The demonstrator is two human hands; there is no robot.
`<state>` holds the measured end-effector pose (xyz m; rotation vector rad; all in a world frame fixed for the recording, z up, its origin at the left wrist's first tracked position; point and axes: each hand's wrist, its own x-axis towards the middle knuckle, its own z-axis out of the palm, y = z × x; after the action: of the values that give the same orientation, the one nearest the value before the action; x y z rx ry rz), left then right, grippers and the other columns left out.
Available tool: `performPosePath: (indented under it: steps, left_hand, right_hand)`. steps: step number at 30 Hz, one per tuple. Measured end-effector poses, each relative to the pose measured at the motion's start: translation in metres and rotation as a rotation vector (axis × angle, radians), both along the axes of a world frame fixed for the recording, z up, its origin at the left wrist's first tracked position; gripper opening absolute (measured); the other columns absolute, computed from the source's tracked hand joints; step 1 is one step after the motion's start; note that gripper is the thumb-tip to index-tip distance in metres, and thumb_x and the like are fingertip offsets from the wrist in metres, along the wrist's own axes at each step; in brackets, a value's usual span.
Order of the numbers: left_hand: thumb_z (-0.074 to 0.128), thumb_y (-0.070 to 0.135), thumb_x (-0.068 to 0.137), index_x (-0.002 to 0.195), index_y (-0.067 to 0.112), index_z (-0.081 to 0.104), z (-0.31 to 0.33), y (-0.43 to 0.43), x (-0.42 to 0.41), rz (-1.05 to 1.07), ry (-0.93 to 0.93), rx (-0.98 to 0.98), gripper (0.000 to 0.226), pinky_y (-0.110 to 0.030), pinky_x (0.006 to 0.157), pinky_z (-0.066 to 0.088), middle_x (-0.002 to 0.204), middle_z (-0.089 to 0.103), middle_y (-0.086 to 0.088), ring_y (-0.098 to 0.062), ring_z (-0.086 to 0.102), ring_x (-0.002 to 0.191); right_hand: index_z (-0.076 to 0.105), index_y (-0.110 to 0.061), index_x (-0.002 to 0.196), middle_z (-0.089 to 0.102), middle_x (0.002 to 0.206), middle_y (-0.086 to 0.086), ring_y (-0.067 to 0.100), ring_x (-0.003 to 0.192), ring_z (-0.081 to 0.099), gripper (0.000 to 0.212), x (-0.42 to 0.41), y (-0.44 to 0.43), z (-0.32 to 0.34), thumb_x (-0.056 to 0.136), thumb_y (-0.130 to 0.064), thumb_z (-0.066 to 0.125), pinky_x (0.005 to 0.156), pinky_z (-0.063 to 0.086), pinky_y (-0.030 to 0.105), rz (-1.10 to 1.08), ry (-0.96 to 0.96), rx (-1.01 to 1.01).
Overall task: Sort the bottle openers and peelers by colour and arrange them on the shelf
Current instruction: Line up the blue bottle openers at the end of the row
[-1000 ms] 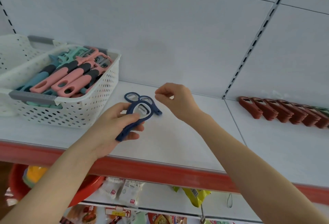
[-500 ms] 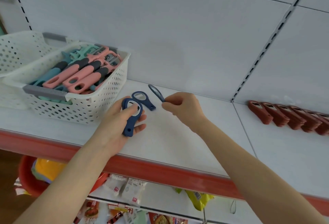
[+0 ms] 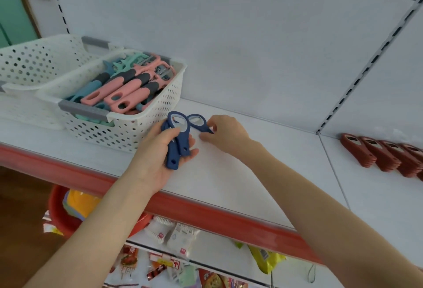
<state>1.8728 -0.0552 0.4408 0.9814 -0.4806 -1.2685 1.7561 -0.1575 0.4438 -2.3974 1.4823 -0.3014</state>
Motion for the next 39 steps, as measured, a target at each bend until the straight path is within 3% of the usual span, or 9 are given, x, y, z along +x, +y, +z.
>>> performPosePath:
  steps: [5, 12, 16, 19, 23, 29, 32, 36, 39]
  left_hand:
    - [0.039, 0.003, 0.096, 0.125, 0.015, 0.05, -0.002, 0.004, 0.004, -0.031, -0.007, 0.008, 0.033, -0.025, 0.051, 0.054, 0.1, 0.061, -0.015, -0.016, 0.064, 0.071]
    - [0.044, 0.015, 0.097, 0.121, 0.021, 0.051, -0.002, -0.005, -0.007, -0.049, 0.02, 0.016, 0.025, -0.031, 0.06, 0.059, 0.104, 0.063, -0.01, -0.019, 0.067, 0.081]
    - [0.045, 0.032, 0.096, 0.108, 0.015, 0.051, 0.005, -0.02, -0.028, -0.115, -0.021, -0.014, 0.022, -0.034, 0.061, 0.055, 0.109, 0.057, -0.013, -0.024, 0.062, 0.086]
    - [0.047, 0.02, 0.096, 0.12, 0.015, 0.047, 0.01, -0.03, -0.048, -0.068, -0.044, -0.017, 0.024, -0.029, 0.054, 0.05, 0.098, 0.06, -0.009, -0.019, 0.062, 0.071]
    - [0.044, 0.013, 0.096, 0.126, 0.015, 0.044, 0.016, -0.039, -0.079, -0.077, -0.033, -0.05, 0.03, -0.033, 0.062, 0.051, 0.112, 0.06, -0.018, -0.021, 0.064, 0.079]
    - [0.047, 0.014, 0.096, 0.119, 0.02, 0.043, 0.021, -0.037, -0.121, -0.179, -0.043, -0.119, 0.025, -0.032, 0.069, 0.056, 0.106, 0.059, -0.005, -0.016, 0.062, 0.084]
    - [0.055, 0.007, 0.09, 0.112, 0.021, 0.045, 0.015, -0.041, -0.117, -0.226, -0.264, -0.199, 0.027, -0.028, 0.08, 0.053, 0.101, 0.061, -0.004, -0.015, 0.062, 0.091]
    - [0.067, 0.013, 0.082, 0.116, 0.025, 0.046, 0.006, -0.043, -0.103, -0.458, -0.601, -0.179, 0.041, -0.029, 0.085, 0.052, 0.101, 0.063, -0.008, -0.018, 0.063, 0.093]
    - [0.067, 0.017, 0.083, 0.111, 0.023, 0.053, -0.004, -0.038, -0.107, -0.56, -0.841, -0.227, 0.032, -0.014, 0.076, 0.046, 0.098, 0.061, 0.002, -0.009, 0.059, 0.087]
  right_hand:
    - [0.061, -0.005, 0.089, 0.059, 0.089, 0.01, 0.028, 0.083, 0.054, 0.011, 0.001, -0.007, -0.004, 0.084, -0.013, 0.054, 0.059, 0.035, 0.026, -0.061, 0.036, 0.011]
    - [0.066, -0.015, 0.064, 0.06, 0.062, 0.001, 0.016, 0.065, 0.052, 0.013, -0.034, 0.033, 0.028, 0.077, -0.012, 0.065, 0.06, 0.045, 0.026, -0.167, -0.593, 0.258]
    - [0.066, 0.002, 0.08, 0.066, 0.084, 0.018, 0.017, 0.066, 0.05, 0.016, -0.038, 0.068, 0.034, 0.078, -0.014, 0.063, 0.059, 0.041, 0.028, -0.083, -0.494, 0.155]
    - [0.067, -0.002, 0.087, 0.069, 0.085, 0.01, 0.023, 0.081, 0.064, 0.014, -0.049, 0.079, 0.031, 0.082, -0.014, 0.062, 0.075, 0.052, 0.034, -0.113, -0.516, 0.098]
    - [0.063, -0.016, 0.108, 0.068, 0.096, -0.001, 0.015, 0.094, 0.064, 0.023, -0.076, 0.085, 0.025, 0.086, -0.023, 0.062, 0.087, 0.051, 0.031, -0.336, -0.716, 0.11]
    - [0.06, -0.014, 0.112, 0.069, 0.088, 0.009, 0.016, 0.074, 0.069, 0.024, -0.11, 0.092, 0.016, 0.09, -0.005, 0.057, 0.071, 0.057, 0.024, -0.349, -1.212, 0.43]
    - [0.061, -0.017, 0.108, 0.069, 0.086, 0.007, 0.017, 0.071, 0.067, 0.024, -0.134, 0.089, 0.017, 0.089, -0.002, 0.057, 0.071, 0.057, 0.023, -0.349, -1.115, 0.346]
    - [0.064, -0.021, 0.105, 0.066, 0.091, -0.002, 0.014, 0.081, 0.061, 0.03, -0.164, 0.085, 0.017, 0.085, 0.001, 0.06, 0.075, 0.051, 0.021, -0.305, -0.718, 0.115]
    - [0.065, -0.015, 0.113, 0.062, 0.098, -0.008, 0.01, 0.092, 0.058, 0.03, -0.17, 0.086, 0.008, 0.086, -0.002, 0.061, 0.082, 0.046, 0.017, -0.254, -0.455, 0.013]
